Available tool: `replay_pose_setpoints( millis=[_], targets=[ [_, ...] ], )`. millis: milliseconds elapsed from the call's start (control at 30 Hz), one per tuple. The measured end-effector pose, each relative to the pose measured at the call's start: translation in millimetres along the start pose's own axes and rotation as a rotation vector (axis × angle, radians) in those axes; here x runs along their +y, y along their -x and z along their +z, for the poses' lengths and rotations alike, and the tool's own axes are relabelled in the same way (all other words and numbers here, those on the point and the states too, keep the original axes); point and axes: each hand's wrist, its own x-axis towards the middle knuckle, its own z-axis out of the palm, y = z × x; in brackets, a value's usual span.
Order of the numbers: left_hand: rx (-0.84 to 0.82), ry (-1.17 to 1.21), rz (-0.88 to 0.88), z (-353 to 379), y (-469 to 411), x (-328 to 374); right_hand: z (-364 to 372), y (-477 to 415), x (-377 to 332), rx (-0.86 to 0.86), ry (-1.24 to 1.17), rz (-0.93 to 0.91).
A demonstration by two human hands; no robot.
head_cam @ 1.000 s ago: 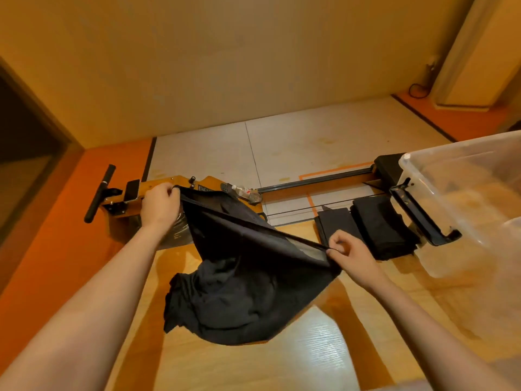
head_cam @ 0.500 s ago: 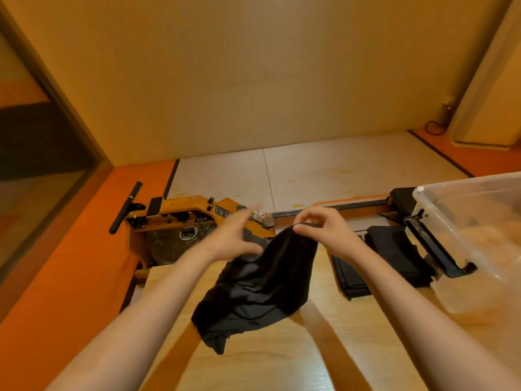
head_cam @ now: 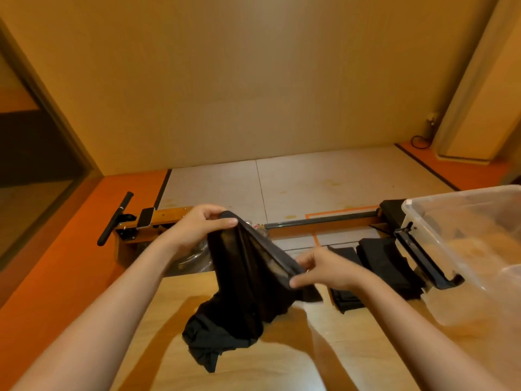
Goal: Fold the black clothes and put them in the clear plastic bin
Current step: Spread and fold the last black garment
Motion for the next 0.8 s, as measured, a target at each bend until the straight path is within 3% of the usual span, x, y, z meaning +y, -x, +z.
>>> replay_pose_setpoints(
  millis=[100,333,500,667,800],
  targets=[
    [0.02,-0.099,-0.027,-31.2,7.7,9.2,1.6,-5.2,7.1,0.021,0.01,-0.014],
    [-0.115,-0.254,-0.184,-81.7,49.0,-1.9,-58.1,1.1,-17.5,0.385,-0.228,-0.168],
    [0.004,-0.268,-0.201,-108.1,71.3,-22.7,-80.0,0.3,-11.0,0.474,-0.212,-0.131],
    [0.088,-0.376,-0.217,-128.4,76.2,-21.1,-87.5,-9.8,-13.2,0.435,-0.026,-0.053],
    [0.223,-0.638,-0.118,-134.2,67.4,-13.3,-94.8,-16.8,-23.7,0.42,0.517,-0.044]
  ],
)
